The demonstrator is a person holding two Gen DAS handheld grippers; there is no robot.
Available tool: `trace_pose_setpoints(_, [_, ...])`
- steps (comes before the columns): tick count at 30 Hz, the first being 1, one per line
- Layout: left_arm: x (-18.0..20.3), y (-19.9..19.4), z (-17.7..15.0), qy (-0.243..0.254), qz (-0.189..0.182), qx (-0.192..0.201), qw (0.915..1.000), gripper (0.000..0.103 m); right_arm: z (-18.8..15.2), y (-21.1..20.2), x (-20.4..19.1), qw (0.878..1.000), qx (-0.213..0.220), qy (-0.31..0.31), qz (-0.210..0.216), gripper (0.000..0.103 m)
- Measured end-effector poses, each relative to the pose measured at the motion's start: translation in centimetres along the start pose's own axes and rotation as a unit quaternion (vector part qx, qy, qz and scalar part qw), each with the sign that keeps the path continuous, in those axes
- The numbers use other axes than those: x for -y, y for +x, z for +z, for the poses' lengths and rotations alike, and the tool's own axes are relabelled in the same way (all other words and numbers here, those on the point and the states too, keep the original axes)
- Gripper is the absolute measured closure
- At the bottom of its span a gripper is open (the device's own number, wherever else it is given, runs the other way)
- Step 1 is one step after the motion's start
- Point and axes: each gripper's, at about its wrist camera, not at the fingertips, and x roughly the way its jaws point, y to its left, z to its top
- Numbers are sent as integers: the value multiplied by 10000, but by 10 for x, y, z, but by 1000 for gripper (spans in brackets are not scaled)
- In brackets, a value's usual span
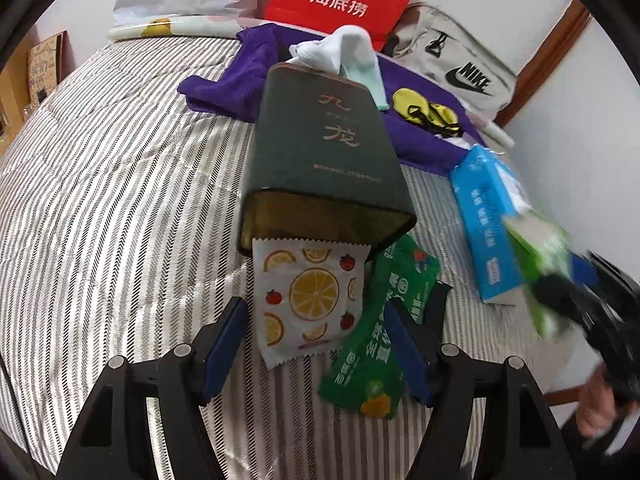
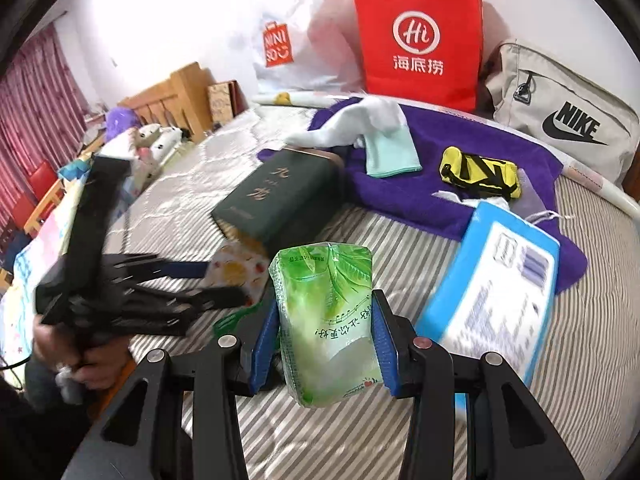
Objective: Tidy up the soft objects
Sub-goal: 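Grasp the orange-print snack packet with the left gripper while the right gripper holds the green pack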
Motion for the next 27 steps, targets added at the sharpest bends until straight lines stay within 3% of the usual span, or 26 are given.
trace_pose_setpoints(7, [19,10,4,179,588,216,9979,31,-38,-20,4,9999,-5,115,-32,59])
trace_pose_setpoints(13, [37,21,5,446,1190,346,9913,28,-71,-20,19,9989,-172,431,-19,59])
trace_pose_setpoints(16, [31,19,4,313,1147,466,9918,31,-80,-18,26,9980,-237,580,25,59])
trace_pose_setpoints(20, [26,13,1,342,1348,452,9893,47,-88,-18,29,9976,-265,643,0,59])
trace_pose_setpoints(22, [17,10,-2,288,1419,398,9887,47,-92,-18,30,9974,-266,663,-26,59])
trace_pose_setpoints(27, [7,2,-7,181,1091,265,9935,46,-97,-15,32,9970,-286,724,19,59])
